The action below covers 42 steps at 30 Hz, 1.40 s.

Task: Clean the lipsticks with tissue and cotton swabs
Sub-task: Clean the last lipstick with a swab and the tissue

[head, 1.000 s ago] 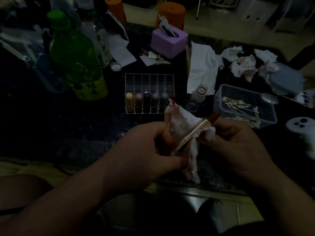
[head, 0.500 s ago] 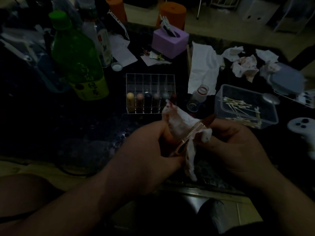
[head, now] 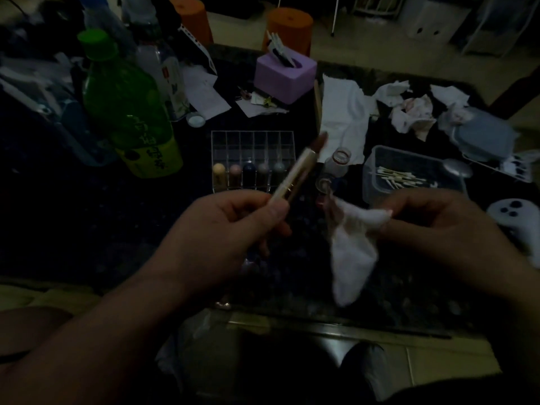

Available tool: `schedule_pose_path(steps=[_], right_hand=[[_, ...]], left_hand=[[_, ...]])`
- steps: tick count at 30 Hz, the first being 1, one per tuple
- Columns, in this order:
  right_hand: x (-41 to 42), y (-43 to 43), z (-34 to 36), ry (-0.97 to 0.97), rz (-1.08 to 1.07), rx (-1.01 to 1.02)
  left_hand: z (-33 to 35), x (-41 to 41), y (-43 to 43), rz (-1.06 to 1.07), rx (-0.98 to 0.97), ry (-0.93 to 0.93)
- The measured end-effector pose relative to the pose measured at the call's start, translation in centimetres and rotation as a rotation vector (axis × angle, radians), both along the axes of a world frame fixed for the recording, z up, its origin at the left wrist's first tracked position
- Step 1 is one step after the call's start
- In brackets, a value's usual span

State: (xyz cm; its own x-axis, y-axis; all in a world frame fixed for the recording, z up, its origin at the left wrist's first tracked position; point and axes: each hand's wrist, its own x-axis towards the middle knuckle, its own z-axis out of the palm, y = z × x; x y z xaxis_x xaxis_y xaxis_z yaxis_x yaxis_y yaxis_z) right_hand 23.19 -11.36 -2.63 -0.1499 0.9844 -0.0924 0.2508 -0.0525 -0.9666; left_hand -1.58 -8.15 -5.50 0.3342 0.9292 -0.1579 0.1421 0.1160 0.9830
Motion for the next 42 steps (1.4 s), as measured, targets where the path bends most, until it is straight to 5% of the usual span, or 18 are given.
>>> schedule_pose_path(steps=[3, 5, 18, 20, 24, 26, 32, 42], right_hand=[[3.6, 0.3, 0.0, -0.724, 0.068, 0.024], [4.1, 0.7, -1.4, -0.958, -0.005, -0.017], [-1.5, 2.3, -6.7, -1.112, 0.074, -0.160], [-1.9, 1.5, -5.7, -1.047, 0.038, -0.019], [-4.7, -0.9, -3.8, -0.449, -0.038, 0.018], [-6.2, -1.8, -3.7, -0.301, -0.055, -0.012], [-7.1, -2.0, -5.3, -0.294, -0.278, 0.100], [-7.0, -1.9, -5.4, -0.321, -0.189, 0.232]], left_hand=[[-0.4, -0.1, 0.5, 0.066, -0.082, -0.116], [-0.6, 0.2, 0.4, 0.075, -0.089, -0.143], [-1.3, 0.9, 0.6, 0.055, -0.078, 0.019], [-1.2, 1.0, 0.5, 0.048, -0.090, 0.018], [-1.4, 1.6, 0.0, 0.061, -0.109, 0.004], [-1.6, 2.0, -0.5, 0.060, -0.154, -0.026], [-1.1, 2.4, -1.3, 0.047, -0.188, -0.117], [0.1, 2.2, -0.7, 0.188, 0.019, -0.129]])
